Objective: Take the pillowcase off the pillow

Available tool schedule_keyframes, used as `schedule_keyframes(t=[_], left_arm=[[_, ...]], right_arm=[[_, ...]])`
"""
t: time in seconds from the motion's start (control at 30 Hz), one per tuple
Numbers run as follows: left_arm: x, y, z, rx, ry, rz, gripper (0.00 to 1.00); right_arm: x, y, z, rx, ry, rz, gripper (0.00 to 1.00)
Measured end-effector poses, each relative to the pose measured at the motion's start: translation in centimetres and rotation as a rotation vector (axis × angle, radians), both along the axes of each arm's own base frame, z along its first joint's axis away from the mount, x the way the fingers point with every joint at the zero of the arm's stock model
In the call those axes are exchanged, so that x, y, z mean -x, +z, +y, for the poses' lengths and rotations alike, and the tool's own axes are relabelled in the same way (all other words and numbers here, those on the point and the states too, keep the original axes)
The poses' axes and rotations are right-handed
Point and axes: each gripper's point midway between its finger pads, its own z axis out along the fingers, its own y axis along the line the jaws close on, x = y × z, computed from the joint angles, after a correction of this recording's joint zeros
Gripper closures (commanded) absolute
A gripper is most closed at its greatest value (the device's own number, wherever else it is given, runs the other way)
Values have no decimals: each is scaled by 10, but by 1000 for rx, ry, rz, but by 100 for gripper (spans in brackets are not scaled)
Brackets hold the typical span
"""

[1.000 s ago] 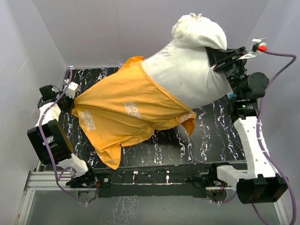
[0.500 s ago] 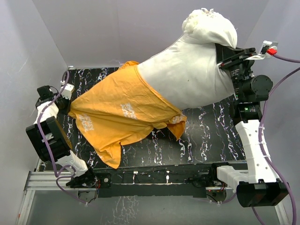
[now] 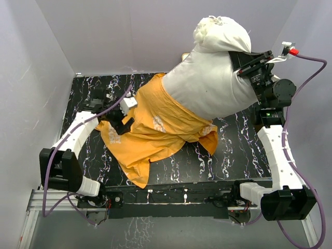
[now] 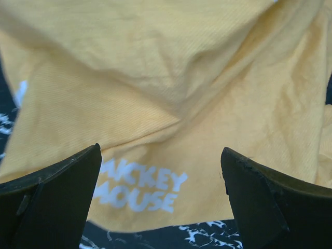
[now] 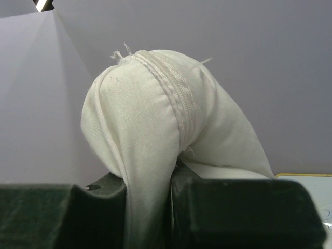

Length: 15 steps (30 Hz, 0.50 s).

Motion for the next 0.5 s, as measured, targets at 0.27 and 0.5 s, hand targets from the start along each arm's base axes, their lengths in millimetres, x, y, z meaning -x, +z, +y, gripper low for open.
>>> schedule_keyframes(t=[0.27, 0.5], left_arm=[[60, -73, -39, -84, -100, 242, 3], [110, -95, -63, -131, -207, 346, 3]], right_arm=[[2, -8, 3, 18, 15, 2, 92], [8, -20, 1, 56, -12, 9, 92]])
